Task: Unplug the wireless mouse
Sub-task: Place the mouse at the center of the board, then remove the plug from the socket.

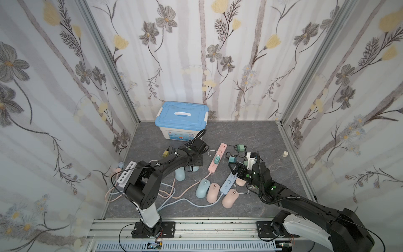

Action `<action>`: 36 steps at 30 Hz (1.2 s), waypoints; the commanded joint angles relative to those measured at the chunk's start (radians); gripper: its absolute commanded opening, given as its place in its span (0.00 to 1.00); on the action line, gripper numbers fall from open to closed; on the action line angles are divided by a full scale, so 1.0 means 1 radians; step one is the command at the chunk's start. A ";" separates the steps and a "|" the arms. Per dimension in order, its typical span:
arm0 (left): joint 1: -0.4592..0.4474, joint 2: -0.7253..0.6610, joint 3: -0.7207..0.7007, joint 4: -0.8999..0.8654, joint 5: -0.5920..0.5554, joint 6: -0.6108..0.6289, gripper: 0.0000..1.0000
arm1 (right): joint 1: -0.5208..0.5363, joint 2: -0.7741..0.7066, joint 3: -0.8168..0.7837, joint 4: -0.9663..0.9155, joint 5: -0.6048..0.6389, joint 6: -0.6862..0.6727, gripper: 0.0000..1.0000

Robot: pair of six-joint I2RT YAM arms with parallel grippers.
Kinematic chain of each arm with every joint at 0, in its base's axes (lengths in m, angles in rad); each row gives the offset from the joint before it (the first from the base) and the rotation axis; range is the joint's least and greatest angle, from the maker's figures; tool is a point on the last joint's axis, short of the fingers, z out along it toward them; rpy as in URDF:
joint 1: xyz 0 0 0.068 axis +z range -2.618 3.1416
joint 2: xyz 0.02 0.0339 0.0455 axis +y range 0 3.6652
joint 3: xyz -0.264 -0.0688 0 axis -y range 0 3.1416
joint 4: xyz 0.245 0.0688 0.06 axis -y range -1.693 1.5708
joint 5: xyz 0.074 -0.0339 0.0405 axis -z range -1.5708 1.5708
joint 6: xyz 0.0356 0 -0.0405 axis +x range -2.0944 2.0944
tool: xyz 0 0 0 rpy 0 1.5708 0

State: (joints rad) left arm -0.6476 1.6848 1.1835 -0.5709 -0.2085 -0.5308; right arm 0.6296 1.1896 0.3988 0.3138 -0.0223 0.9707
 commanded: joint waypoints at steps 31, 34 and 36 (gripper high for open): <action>-0.174 0.464 0.540 -0.141 -0.064 0.091 0.52 | -0.102 -0.067 -0.077 0.037 -0.039 0.016 0.78; -0.173 0.466 0.532 -0.136 -0.036 0.080 0.55 | -0.107 -0.064 -0.084 0.045 -0.044 0.016 0.78; -0.173 0.459 0.530 -0.136 -0.036 0.075 0.58 | -0.110 -0.060 -0.086 0.048 -0.044 0.017 0.78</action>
State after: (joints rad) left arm -0.8207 2.1429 1.7199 -0.6399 -0.2638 -0.4492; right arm 0.5224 1.1244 0.3149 0.3141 -0.0528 0.9791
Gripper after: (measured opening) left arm 0.571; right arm 0.782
